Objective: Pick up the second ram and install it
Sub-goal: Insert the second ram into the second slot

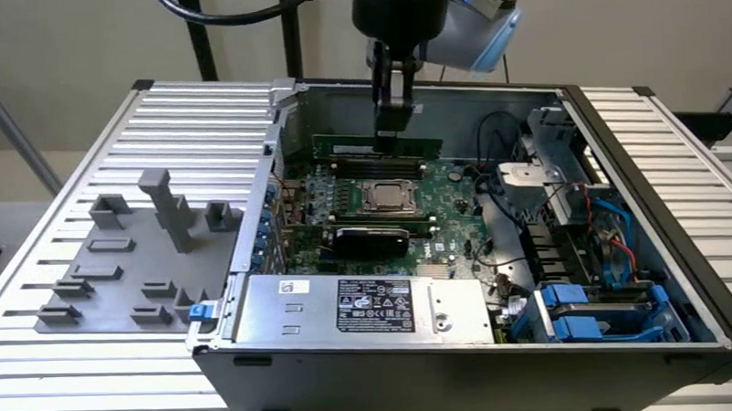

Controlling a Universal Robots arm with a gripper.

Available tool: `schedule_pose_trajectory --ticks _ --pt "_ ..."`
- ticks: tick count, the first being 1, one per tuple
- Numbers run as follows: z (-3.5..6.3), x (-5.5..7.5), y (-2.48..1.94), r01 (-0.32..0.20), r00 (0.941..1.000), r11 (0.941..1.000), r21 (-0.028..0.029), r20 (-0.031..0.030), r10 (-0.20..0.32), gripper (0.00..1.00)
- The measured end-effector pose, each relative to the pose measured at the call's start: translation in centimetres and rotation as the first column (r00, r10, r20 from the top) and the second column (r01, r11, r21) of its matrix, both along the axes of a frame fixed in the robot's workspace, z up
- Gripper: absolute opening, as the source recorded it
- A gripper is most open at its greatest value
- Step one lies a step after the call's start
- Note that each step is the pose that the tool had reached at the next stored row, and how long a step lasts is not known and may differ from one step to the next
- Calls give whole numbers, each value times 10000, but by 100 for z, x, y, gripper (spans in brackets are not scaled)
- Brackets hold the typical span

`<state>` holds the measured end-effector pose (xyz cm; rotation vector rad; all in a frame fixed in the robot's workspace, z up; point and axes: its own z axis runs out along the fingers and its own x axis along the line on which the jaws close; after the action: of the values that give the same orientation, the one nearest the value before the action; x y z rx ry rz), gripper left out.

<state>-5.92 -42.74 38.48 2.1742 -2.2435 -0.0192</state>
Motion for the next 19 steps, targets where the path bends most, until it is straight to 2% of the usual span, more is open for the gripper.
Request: schedule_pose_trajectory --ticks 4,14,17,19 --pt "-72 69 124 1 10000 10000 0 0 -1 0" --pt "-255 202 469 0 10000 10000 0 -1 0 0" --pt "-309 229 551 0 10000 10000 -1 -1 0 0" --pt "-346 235 590 3 10000 10000 0 0 -3 0"
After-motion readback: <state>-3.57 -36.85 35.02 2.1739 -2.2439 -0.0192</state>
